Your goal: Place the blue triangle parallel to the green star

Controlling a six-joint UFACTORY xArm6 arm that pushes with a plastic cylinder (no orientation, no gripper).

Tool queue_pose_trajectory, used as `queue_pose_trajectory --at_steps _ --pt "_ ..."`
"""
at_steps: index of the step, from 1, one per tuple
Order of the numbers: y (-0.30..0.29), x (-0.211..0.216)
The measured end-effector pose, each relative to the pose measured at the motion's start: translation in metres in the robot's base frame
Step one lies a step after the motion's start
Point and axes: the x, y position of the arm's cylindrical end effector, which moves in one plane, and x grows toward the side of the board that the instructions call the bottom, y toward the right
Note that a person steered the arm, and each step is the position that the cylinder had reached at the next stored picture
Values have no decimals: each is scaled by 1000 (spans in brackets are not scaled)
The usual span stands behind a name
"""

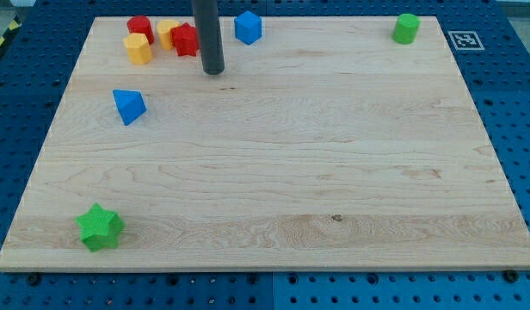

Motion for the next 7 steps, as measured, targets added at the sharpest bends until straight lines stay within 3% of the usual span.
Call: queue_pose_trajectory --at_steps 1,3,4,5,7 --pt "-4 0" --pt "5 70" --pt "5 81" --pt "2 77" --pt "-57 48"
